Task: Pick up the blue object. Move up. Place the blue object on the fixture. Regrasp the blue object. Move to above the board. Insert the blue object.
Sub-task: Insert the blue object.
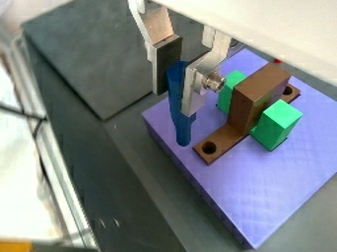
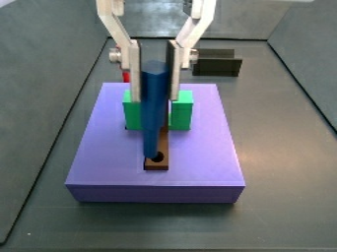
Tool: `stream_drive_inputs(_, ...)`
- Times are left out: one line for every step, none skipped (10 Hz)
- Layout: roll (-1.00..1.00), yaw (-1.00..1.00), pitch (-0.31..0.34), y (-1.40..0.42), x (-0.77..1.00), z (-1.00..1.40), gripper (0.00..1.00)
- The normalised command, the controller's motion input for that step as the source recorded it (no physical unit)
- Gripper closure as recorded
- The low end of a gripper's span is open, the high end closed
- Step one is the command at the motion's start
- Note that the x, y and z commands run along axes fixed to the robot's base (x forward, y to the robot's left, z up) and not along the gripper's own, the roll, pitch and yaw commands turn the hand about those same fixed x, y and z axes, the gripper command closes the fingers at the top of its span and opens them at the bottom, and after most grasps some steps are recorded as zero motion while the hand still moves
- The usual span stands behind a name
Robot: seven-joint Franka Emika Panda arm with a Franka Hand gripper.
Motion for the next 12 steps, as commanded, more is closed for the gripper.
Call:
stream_drive_inputs(0.04, 0.53, -0.443, 0.0, 0.0, 0.0, 1.0)
stream_drive_inputs(0.13, 0.3, -0.354, 0.0, 0.06, 0.0, 1.0)
stream_drive_inputs(0.29, 0.0, -0.167, 0.06, -0.01, -0.13, 1.0)
stream_drive_inputs(0.21, 0.0, -0.071, 0.1, 0.0, -0.22, 1.0)
stream_drive_inputs(0.14, 0.11, -0.084, 0.09, 0.0, -0.2, 1.0)
stream_drive_inputs(0.02, 0.03, -0.056, 0.11, -0.01, -0.3, 1.0)
stream_drive_inputs(0.0, 0.0, -0.033, 0.1, 0.0, -0.34, 1.0)
stream_drive_inputs(0.0, 0.0, -0.051, 0.16, 0.0, -0.34, 1.0)
stream_drive_inputs(0.02, 0.0, -0.077, 0.25, 0.0, -0.27, 1.0)
stream_drive_inputs(0.04, 0.0, -0.084, 0.27, -0.02, -0.25, 1.0)
stream_drive_inputs(0.06, 0.0, -0.067, 0.18, 0.0, -0.2, 1.0)
stream_drive_inputs(0.04, 0.03, -0.08, 0.05, -0.06, -0.18, 1.0)
